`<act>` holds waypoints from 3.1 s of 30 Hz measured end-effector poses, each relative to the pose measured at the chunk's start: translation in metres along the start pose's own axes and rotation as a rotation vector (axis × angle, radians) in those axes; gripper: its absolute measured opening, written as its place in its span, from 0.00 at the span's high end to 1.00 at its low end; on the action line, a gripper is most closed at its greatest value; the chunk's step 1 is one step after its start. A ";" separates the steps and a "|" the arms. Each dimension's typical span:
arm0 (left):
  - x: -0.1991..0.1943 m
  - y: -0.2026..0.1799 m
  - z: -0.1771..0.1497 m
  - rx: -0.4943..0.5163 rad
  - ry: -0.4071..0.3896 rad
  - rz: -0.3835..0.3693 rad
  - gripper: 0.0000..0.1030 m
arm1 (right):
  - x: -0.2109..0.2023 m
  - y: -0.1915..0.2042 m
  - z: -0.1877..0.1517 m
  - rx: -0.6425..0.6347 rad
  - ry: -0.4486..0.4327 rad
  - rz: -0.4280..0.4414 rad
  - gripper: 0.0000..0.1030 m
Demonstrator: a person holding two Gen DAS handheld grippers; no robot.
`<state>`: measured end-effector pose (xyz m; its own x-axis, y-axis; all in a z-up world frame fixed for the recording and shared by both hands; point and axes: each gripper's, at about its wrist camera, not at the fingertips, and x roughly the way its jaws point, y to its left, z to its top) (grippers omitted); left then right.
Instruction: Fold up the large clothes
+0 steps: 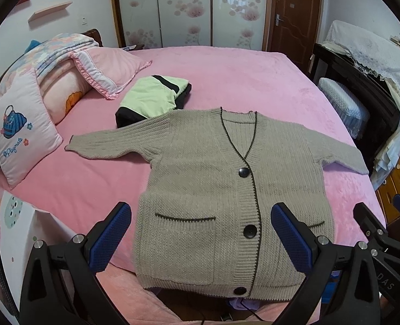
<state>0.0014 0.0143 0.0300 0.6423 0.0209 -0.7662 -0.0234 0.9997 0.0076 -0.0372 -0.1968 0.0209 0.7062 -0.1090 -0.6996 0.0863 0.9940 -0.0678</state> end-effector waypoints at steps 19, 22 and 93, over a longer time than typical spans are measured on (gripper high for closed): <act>-0.008 -0.013 0.021 0.033 -0.018 -0.016 0.01 | -0.026 0.006 0.026 -0.006 -0.097 0.027 0.07; -0.011 -0.017 0.025 0.036 -0.022 -0.041 0.01 | -0.029 0.001 0.031 0.003 -0.113 0.020 0.07; 0.320 -0.446 0.116 0.373 -0.030 -0.307 0.02 | 0.340 -0.426 -0.012 0.882 0.255 -0.034 0.35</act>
<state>0.3060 -0.4233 -0.1440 0.5987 -0.2813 -0.7499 0.4435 0.8961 0.0179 0.1574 -0.6573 -0.1965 0.5262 -0.0274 -0.8499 0.6831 0.6089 0.4033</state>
